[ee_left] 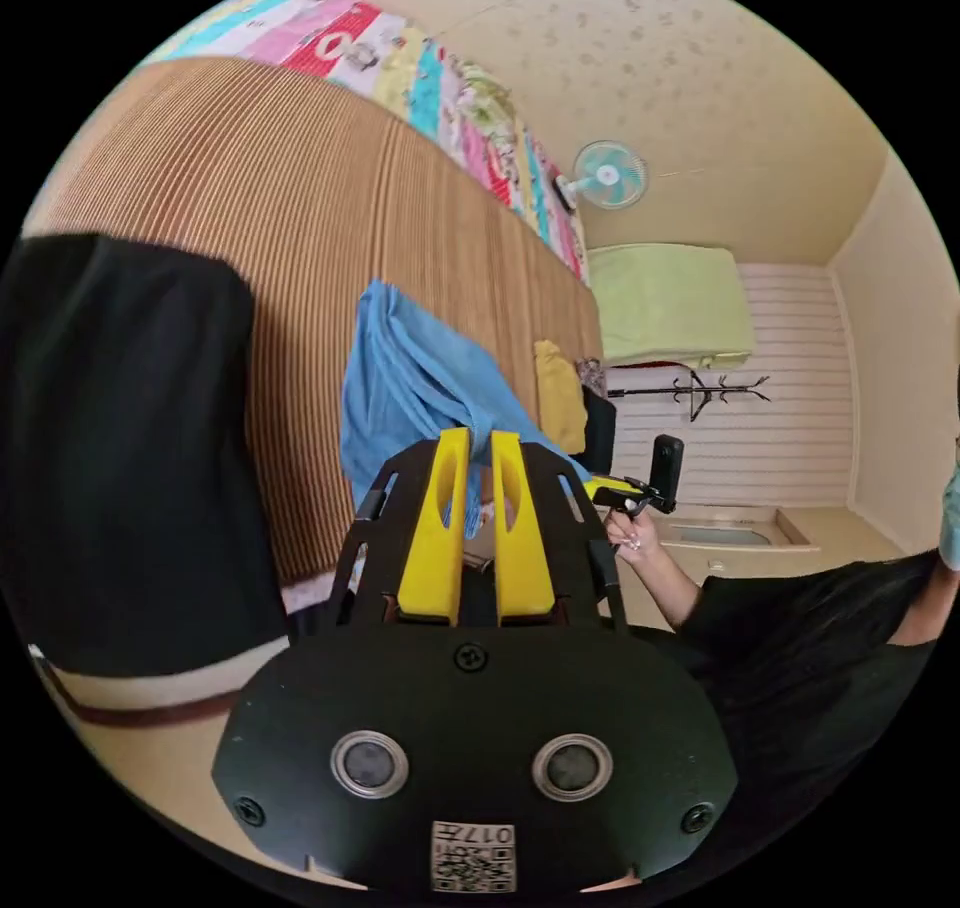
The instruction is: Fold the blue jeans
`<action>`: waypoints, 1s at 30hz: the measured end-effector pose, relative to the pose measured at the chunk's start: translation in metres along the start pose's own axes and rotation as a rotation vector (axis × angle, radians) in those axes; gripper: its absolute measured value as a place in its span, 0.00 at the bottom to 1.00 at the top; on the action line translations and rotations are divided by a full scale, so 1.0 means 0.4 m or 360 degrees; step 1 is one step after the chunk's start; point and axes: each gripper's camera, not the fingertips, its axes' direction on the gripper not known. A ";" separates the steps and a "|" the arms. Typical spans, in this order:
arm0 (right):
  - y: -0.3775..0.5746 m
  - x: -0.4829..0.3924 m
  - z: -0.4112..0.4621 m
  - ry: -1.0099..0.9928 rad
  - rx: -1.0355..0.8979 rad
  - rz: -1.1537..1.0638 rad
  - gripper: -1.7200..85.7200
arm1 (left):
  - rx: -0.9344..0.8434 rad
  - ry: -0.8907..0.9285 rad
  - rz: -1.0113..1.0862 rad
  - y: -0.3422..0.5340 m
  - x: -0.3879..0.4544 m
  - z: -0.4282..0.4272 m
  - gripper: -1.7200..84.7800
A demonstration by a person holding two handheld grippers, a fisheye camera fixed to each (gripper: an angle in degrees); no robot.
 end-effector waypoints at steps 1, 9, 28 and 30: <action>0.017 0.031 0.040 0.0061 -0.0085 0.0113 0.09 | -0.0089 0.0006 -0.0137 0.035 -0.061 0.041 0.13; -0.150 0.178 0.069 0.0005 0.0115 0.0572 0.21 | -0.0178 -0.0330 0.0050 -0.127 -0.069 0.167 0.18; -0.414 -0.314 0.055 -0.0858 0.0061 0.0164 0.10 | -0.0292 0.0674 -0.0285 -0.069 -0.113 0.269 0.11; -0.484 -0.429 0.048 -0.0841 0.0027 0.0040 0.10 | -0.0189 0.0672 -0.0249 -0.083 -0.078 0.177 0.11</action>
